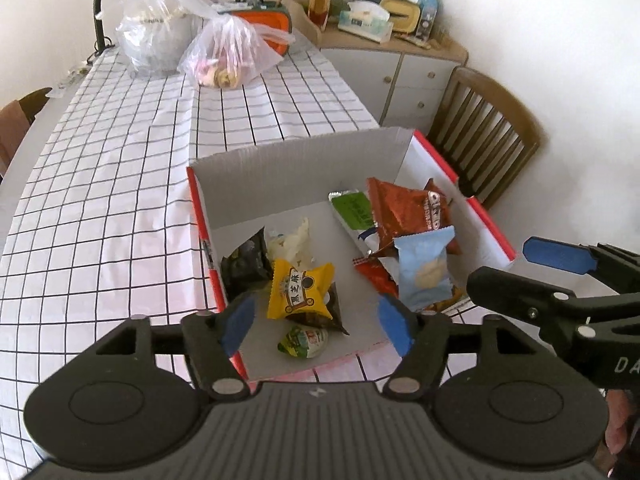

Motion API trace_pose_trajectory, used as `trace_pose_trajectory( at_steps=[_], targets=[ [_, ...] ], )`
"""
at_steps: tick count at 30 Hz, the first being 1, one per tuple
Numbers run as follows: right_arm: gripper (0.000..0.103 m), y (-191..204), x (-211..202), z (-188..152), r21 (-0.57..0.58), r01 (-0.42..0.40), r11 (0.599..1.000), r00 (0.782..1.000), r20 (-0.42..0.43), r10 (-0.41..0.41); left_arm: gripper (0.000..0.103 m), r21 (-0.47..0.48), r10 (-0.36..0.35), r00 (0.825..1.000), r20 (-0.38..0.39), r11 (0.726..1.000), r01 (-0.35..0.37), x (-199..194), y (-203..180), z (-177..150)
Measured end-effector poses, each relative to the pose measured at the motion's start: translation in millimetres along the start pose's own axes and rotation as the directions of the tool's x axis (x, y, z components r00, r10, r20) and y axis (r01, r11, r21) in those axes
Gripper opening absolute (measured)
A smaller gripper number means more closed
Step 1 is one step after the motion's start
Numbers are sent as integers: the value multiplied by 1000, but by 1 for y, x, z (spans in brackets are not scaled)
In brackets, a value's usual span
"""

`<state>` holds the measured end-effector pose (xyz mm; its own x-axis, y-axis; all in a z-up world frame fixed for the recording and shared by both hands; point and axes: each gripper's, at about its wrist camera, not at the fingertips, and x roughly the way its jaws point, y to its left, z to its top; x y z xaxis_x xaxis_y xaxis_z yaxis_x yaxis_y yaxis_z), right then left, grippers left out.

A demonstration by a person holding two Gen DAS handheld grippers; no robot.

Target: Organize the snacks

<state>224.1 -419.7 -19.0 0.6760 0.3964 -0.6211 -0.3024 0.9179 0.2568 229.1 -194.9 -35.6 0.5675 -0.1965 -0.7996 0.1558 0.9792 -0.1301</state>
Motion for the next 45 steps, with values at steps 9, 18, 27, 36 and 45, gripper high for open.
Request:
trace_pose_trajectory(
  at_steps=[9,18,27,36,45],
  targets=[
    [103,11,-22,-4,37,20,999,999,41,-22,78,-1,-2,997,80,1000,2,-34,11,-9],
    [103,23,-37,-11,55,27,998,995,97,-32,91,-18,-34,990,136,999,36,-57,22,-17],
    [103,33,-51,-23,87,33,996,988,150,-46,102,-46,-71,982,174,996,80,-74,22,-25],
    [103,41,-55,-25,93,58,994,985,155,-72,102,-70,-15,985,170,997,27,-83,24,-38],
    [103,45,-44,-26,112,90,990,985,134,-105,102,-89,28,984,174,996,-12,-82,28,-37]
  ],
)
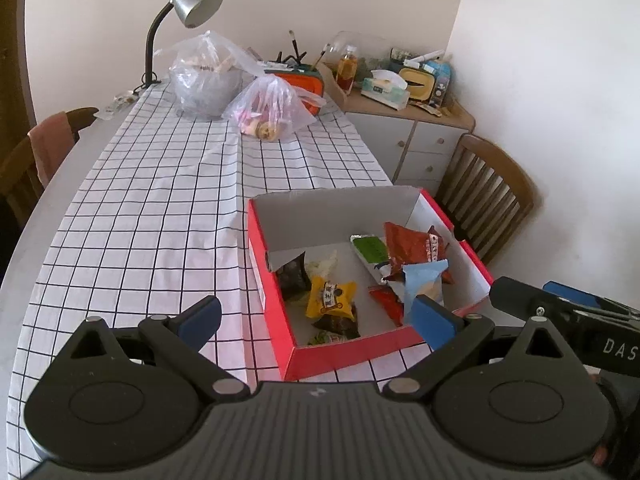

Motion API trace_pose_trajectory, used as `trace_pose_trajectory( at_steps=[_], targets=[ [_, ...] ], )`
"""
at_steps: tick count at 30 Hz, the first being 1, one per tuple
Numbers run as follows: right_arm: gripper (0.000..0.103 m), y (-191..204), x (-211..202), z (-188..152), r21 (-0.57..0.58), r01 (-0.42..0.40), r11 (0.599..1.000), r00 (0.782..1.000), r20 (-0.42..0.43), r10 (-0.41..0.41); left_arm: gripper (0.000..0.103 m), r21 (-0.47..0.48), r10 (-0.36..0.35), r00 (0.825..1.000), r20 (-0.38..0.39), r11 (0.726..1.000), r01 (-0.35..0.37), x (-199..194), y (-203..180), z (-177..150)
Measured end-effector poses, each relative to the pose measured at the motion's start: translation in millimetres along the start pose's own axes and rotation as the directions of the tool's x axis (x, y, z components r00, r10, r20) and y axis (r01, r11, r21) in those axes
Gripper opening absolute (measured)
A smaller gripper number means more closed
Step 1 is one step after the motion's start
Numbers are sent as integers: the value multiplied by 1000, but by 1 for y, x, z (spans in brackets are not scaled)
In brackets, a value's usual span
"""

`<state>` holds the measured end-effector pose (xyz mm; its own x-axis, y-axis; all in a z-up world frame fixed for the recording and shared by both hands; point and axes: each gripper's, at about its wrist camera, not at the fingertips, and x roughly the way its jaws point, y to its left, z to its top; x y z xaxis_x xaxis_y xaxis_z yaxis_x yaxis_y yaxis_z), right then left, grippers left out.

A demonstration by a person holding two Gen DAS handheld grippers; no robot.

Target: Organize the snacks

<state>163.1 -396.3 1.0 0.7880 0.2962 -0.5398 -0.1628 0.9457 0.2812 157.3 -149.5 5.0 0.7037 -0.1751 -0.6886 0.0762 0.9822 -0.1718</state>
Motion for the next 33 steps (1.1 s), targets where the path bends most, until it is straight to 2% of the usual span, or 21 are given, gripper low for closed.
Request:
trace_pose_trajectory(
  at_steps=[5,18,33],
  targets=[
    [103,3,7,0,-9,8,1000,1000,-16,-8,102,4,11,1000,-5,1000,-11,2,0,0],
    [103,11,7,1,-46,8,999,1000,9,-8,102,11,19,1000,-3,1000,-19,5,3,2],
    [103,11,8,2,-40,20,999,1000,10,-20,102,14,19,1000,2,1000,-19,5,4,4]
  ],
)
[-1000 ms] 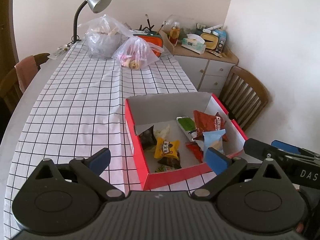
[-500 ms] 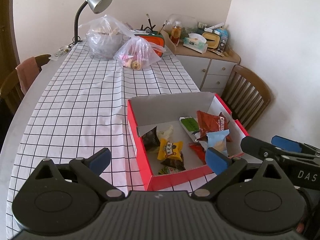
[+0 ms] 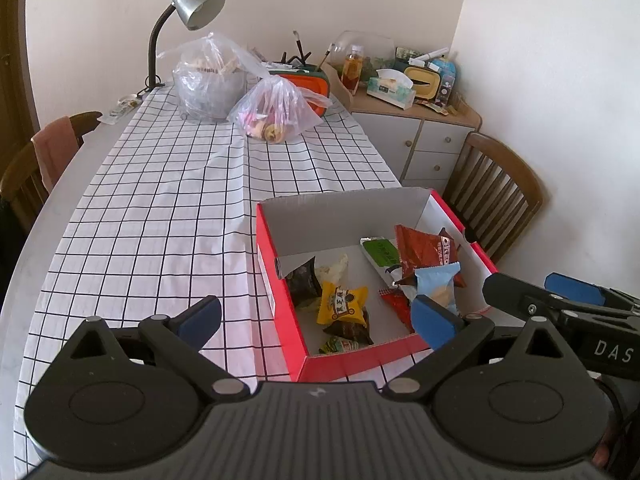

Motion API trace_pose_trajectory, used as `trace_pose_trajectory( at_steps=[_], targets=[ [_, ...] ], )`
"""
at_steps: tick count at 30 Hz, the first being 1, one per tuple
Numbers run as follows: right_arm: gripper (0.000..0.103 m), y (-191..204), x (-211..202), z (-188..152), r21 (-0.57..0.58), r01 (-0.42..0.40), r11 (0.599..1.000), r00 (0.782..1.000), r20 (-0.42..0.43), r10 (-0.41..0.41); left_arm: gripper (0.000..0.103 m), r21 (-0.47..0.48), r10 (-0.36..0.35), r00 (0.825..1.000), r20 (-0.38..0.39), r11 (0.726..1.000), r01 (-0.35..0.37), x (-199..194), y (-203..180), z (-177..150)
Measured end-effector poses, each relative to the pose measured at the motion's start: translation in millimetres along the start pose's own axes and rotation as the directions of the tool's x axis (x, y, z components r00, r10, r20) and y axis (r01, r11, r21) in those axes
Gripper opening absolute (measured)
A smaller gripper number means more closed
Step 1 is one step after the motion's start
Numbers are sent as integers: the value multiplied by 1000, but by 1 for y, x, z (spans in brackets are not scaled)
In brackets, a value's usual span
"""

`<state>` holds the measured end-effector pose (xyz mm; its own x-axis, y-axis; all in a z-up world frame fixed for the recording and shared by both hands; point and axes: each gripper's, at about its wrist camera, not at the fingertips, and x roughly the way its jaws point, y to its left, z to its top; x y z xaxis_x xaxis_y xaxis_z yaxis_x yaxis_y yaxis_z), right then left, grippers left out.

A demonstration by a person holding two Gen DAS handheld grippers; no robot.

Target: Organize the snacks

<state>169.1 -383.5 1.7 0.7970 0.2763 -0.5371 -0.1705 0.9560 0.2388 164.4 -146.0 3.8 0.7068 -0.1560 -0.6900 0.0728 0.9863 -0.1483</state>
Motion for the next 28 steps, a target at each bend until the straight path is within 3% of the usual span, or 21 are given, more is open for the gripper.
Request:
trace_pose_trajectory(
  at_steps=[28],
  targets=[
    [103,9,-9,-7,14,26,1000,1000,3,-26,102,-2,-21,1000,7,1000,21,-9,4,-6]
  ],
)
